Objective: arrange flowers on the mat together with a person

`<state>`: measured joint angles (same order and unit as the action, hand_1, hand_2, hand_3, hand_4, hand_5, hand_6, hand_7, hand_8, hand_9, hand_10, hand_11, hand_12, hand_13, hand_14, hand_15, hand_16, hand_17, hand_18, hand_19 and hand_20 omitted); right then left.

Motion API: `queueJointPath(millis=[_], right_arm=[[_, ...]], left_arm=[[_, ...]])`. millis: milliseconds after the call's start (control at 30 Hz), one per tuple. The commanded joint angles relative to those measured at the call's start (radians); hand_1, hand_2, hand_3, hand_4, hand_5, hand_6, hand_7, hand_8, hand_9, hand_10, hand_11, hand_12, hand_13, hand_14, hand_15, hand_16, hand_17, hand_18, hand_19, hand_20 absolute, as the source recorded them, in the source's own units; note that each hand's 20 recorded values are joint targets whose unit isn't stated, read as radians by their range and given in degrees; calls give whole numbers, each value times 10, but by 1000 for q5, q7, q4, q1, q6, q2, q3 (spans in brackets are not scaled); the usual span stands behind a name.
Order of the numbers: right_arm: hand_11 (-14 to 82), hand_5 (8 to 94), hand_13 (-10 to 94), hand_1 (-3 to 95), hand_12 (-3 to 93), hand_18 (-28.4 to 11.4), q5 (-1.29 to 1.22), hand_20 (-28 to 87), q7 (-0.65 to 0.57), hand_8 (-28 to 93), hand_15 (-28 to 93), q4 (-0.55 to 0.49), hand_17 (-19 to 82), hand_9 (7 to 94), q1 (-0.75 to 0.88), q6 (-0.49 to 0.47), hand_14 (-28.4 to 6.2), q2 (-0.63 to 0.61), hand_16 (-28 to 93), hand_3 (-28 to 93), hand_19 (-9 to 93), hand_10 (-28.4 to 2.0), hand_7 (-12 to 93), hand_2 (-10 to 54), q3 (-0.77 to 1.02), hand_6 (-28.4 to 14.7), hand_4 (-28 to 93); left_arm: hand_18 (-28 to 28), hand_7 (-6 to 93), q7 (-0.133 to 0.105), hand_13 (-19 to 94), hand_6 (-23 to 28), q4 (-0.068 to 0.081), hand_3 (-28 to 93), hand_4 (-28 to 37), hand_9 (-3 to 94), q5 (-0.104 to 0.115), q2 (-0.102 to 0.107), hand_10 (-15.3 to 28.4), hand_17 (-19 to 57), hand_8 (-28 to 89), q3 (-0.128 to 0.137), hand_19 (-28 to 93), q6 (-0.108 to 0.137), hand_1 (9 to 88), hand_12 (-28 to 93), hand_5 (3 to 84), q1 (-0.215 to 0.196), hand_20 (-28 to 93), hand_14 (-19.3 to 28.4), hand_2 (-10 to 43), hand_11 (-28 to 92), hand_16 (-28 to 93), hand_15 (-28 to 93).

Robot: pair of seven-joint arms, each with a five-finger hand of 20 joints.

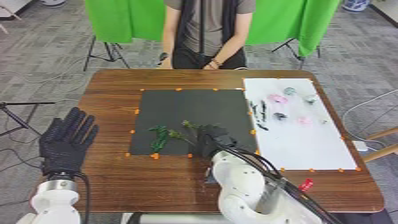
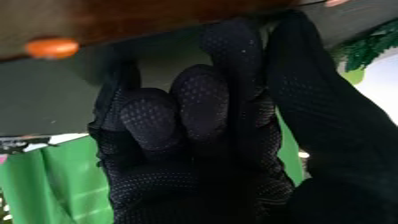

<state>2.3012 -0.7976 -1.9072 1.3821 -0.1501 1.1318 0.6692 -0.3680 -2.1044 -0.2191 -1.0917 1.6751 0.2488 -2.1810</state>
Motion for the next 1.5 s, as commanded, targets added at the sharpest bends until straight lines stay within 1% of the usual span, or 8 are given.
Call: queueJointPath(millis=[33, 467, 667, 900, 1000, 1133, 1267, 1500], right_arm=[[605, 798, 604, 471, 446, -284, -38, 456, 23, 193, 773, 3, 250, 754, 9, 10, -202, 10, 392, 703, 762, -172, 431, -94, -14, -16, -263], [602, 799, 606, 476, 444, -284, -48, 446, 12, 201, 771, -6, 248, 750, 7, 27, -203, 28, 389, 709, 764, -172, 422, -94, -42, -19, -264], [598, 788, 595, 421, 442, -284, -83, 444, -10, 189, 770, -24, 236, 734, -4, -10, -209, 12, 388, 727, 760, -179, 408, -89, -31, -26, -239], [599, 778, 587, 361, 436, -284, -156, 455, -16, 80, 775, -76, 227, 718, 3, -20, -216, -42, 373, 741, 752, -185, 422, -74, 2, -32, -218], [605, 775, 582, 331, 439, -284, -161, 467, -5, -66, 776, -113, 225, 705, 19, -21, -218, -73, 380, 748, 749, -187, 451, -74, 19, -35, -197], [606, 767, 572, 310, 439, -284, -170, 472, 14, -92, 778, -165, 215, 696, 46, -10, -221, -108, 382, 742, 744, -190, 456, -81, 62, -37, -193], [582, 745, 554, 244, 426, -284, -205, 473, 68, -95, 770, -201, 205, 683, 102, 135, -225, -171, 372, 727, 734, -198, 437, -29, 172, -46, -192], [398, 680, 514, 201, 283, -284, -584, 365, 186, -105, 645, -252, 124, 651, 300, 505, -209, -221, 245, 748, 622, -206, 301, 54, 530, -67, -201]], left_arm=[[144, 146, 11, 258, 86, 13, 745, -283, 343, 7, 0, 121, -73, -108, -10, 385, 2, 302, 41, 459, 0, 78, 139, 129, 177, -70, 254], [145, 148, 16, 260, 86, 14, 745, -283, 345, 9, 2, 121, -74, -108, -13, 386, 5, 300, 43, 459, 6, 81, 141, 131, 179, -69, 259], [145, 149, 3, 261, 86, 8, 744, -283, 345, 46, 4, 122, -73, -108, -7, 386, -1, 300, 45, 459, -4, 80, 141, 133, 181, -69, 261], [144, 149, -21, 261, 86, -3, 747, -283, 347, 72, 6, 124, -72, -108, -2, 386, 0, 298, 47, 459, -22, 80, 142, 133, 183, -68, 264], [144, 148, -28, 261, 87, -10, 746, -283, 347, 67, 7, 124, -72, -108, 11, 386, -5, 297, 47, 459, -36, 81, 142, 131, 184, -68, 264], [145, 148, -33, 260, 86, -14, 747, -283, 347, 65, 0, 125, -72, -108, 17, 386, -10, 294, 48, 457, -38, 81, 143, 128, 184, -68, 263], [145, 146, -32, 261, 87, -17, 747, -283, 347, 30, 1, 125, -72, -108, 24, 383, -19, 291, 49, 457, -42, 80, 143, 127, 183, -67, 261], [145, 143, -46, 264, 87, -27, 743, -283, 351, 34, 2, 125, -70, -106, 39, 377, -17, 288, 47, 457, -62, 78, 138, 128, 178, -69, 248]])
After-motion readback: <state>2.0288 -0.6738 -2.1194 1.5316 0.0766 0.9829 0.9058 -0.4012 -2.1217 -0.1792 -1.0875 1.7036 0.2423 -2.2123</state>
